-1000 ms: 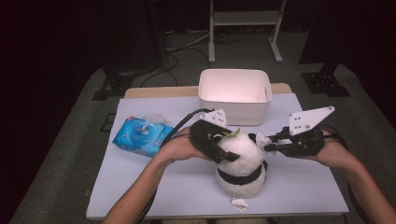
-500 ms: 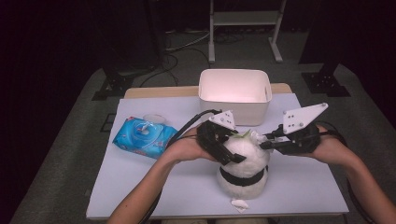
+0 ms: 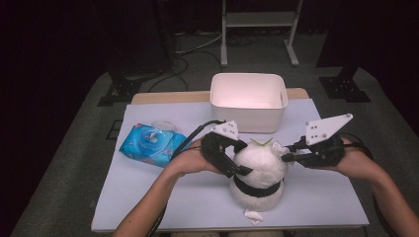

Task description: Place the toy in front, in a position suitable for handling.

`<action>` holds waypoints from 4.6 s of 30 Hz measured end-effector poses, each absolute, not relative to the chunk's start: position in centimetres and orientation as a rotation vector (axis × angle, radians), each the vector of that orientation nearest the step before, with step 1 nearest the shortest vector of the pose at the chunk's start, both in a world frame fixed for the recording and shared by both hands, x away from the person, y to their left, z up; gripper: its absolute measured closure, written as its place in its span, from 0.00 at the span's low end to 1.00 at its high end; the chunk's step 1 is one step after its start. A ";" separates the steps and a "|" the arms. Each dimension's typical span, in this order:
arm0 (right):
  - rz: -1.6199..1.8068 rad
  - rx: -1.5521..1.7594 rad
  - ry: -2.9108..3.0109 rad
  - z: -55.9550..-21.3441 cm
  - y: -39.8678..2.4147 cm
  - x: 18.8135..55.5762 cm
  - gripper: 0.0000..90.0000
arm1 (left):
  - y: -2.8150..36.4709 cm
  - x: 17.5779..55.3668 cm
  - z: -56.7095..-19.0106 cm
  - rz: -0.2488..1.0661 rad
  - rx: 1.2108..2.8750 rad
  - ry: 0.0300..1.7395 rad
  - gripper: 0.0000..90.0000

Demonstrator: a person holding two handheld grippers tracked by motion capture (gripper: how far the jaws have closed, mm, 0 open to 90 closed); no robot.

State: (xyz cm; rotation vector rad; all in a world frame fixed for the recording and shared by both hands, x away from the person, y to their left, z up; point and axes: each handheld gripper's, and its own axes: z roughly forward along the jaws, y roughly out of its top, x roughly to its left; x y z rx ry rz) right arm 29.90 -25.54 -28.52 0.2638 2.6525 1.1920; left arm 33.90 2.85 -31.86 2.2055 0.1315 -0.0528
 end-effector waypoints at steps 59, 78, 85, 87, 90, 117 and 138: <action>1.244 0.195 2.573 -25.3 -23.4 30.8 0.85 | 4.4 34.7 -30.6 -0.081 2.143 0.205 0.34; 1.172 0.230 2.666 -27.8 -24.0 30.7 0.85 | 2.0 34.4 -32.9 -0.117 2.177 0.191 0.21; 1.187 0.284 2.667 -28.6 -25.9 30.2 0.85 | 2.9 34.6 -34.3 -0.114 2.207 0.232 0.19; 1.182 0.298 2.668 -28.8 -26.4 30.2 0.85 | 3.2 34.6 -34.7 -0.119 2.205 0.245 0.17; 1.183 0.313 2.668 -29.1 -26.9 30.1 0.85 | 3.5 34.7 -35.0 -0.134 2.209 0.247 0.17; 1.168 0.365 2.720 -30.9 -29.2 29.3 0.85 | 2.5 33.9 -37.1 -0.251 2.296 0.232 0.16; 1.255 0.400 2.706 -35.0 -27.6 30.9 0.85 | 4.5 34.4 -33.6 -0.064 2.415 0.204 0.31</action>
